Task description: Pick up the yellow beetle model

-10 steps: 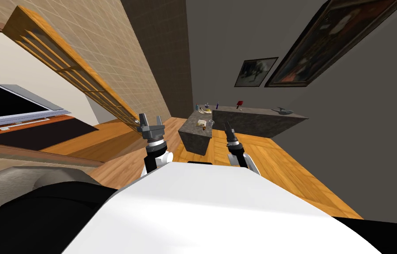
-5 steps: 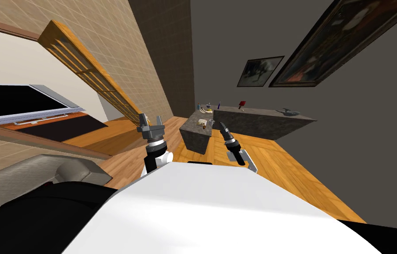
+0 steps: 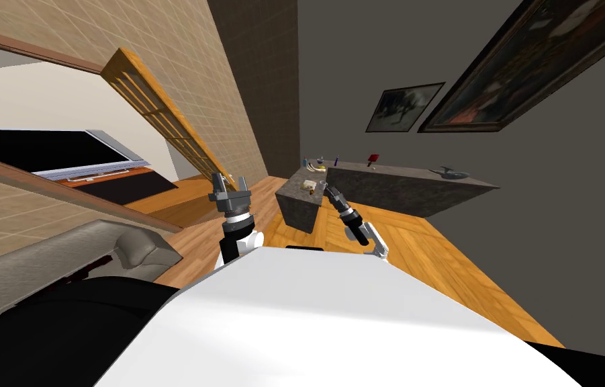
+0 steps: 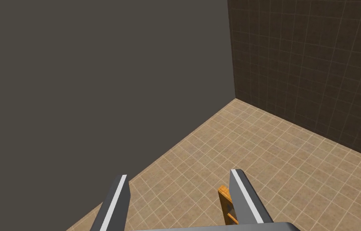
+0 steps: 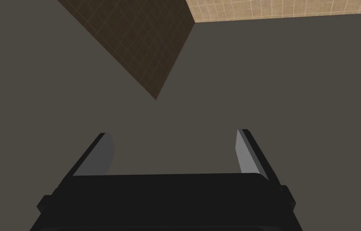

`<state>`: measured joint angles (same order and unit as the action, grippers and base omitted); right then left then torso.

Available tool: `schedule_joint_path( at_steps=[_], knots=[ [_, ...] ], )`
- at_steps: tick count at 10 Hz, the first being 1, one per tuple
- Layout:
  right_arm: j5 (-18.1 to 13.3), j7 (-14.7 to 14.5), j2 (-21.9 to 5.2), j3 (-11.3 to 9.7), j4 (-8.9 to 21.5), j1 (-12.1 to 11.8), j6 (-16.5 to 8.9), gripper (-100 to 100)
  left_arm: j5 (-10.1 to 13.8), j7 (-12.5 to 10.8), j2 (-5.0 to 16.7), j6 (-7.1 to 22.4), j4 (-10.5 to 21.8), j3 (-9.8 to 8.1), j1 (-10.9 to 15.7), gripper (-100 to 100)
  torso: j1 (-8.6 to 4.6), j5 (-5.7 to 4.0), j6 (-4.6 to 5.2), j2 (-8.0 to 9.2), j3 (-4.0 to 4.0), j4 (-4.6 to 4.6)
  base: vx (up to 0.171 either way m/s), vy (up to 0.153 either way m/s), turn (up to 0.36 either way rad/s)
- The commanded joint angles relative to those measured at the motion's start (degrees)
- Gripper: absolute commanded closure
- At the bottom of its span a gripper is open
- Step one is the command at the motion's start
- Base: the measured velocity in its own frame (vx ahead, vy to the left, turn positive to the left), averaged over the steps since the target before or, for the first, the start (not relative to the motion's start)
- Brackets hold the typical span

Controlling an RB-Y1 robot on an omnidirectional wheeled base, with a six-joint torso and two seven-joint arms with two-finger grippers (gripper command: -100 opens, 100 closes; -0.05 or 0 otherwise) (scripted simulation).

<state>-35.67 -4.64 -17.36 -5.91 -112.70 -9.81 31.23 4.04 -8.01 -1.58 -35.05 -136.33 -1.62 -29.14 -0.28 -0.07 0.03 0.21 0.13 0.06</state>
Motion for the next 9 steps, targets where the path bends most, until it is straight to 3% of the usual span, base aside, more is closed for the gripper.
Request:
schedule_joint_path(
  at_steps=[1,3,4,5,6,8,9],
  knots=[
    [-2.9,0.1,-1.7,-0.5,2.9,2.9,0.5,-100,0.0,0.0,0.0,0.0,0.0,0.00,0.0,0,0.00,0.00,0.00,0.00,0.00,0.00,-0.073,-0.052,0.129],
    [-5.4,0.1,-1.7,-0.5,2.9,3.2,0.5,-100,0.0,0.0,0.0,0.0,0.0,0.00,0.0,0,0.06,0.01,-0.01,-0.05,-0.03,-0.01,-0.042,-0.035,0.050],
    [-7.5,0.1,-3.2,-1.1,5.3,5.7,1.1,-100,0.0,0.0,0.0,0.0,0.0,0.00,0.0,0,0.14,0.03,0.01,-0.16,-0.09,-0.03,-0.049,-0.035,0.138],
    [-9.1,0.1,-3.2,-1.1,5.3,5.7,1.1,-100,0.0,0.0,0.0,0.0,0.0,0.00,0.0,0,0.11,0.03,-0.03,-0.13,-0.08,-0.03,-0.052,-0.044,0.109],
    [-10.9,0.0,-4.7,-1.7,7.7,8.3,1.7,-100,0.0,0.0,0.0,0.0,0.0,0.00,0.0,0,0.09,0.02,0.00,-0.11,-0.06,-0.03,-0.061,-0.054,0.165],
    [-13.5,0.0,-4.7,-1.7,7.7,8.3,1.7,-100,0.0,0.0,0.0,0.0,0.0,0.00,0.0,0,0.04,0.01,0.01,-0.08,-0.05,-0.02,-0.044,-0.037,0.047],
    [-15.8,-0.1,-6.3,-2.4,9.9,10.8,2.4,-100,0.0,0.0,0.0,0.0,0.0,0.00,0.0,0,0.13,0.03,0.02,-0.15,-0.08,-0.03,-0.041,-0.017,0.157]
  ],
)
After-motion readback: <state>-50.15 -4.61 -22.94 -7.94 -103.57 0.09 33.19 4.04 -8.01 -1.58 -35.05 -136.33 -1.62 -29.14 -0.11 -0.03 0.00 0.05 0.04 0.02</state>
